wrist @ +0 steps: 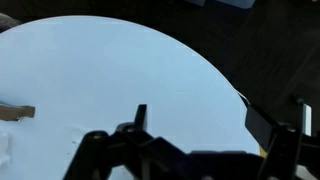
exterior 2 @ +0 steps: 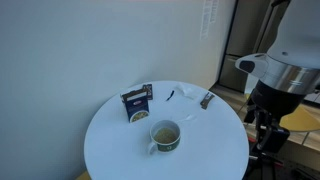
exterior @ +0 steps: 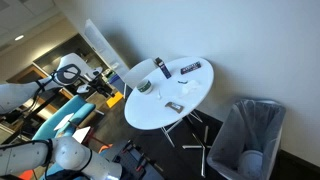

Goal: Use the spoon to stir the contents in the cup

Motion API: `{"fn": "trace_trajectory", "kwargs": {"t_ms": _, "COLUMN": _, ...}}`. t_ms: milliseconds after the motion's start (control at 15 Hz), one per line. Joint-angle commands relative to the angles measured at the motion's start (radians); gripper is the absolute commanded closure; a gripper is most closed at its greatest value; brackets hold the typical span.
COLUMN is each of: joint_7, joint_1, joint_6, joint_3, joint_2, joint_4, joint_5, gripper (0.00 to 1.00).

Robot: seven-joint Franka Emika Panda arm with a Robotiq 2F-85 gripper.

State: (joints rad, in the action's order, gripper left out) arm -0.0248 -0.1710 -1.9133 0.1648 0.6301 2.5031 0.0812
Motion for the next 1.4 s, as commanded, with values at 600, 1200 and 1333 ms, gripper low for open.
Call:
{"fn": "trace_trajectory", "kwargs": {"t_ms": 600, "joint_7": 0.068, "joint_1": 0.014, "joint_6": 0.005, "joint_3": -0.03, "joint_2": -0.029, "joint_4": -0.033, "joint_5": -0.067, "gripper": 0.0}}
{"fn": "trace_trajectory", "kwargs": {"t_ms": 1200, "joint_7": 0.623, "joint_1": 0.046, "joint_6": -0.146, "joint_3": -0.283, "joint_2": -0.237, "joint_4": -0.119, "joint_5": -0.238, "gripper": 0.0}}
{"fn": "trace_trajectory", "kwargs": {"t_ms": 1333, "joint_7": 0.754, "joint_1": 0.042, "joint_6": -0.181, "joint_3": -0.338, "joint_2": -0.298, "joint_4": -0.149, "joint_5": -0.175, "gripper": 0.0}}
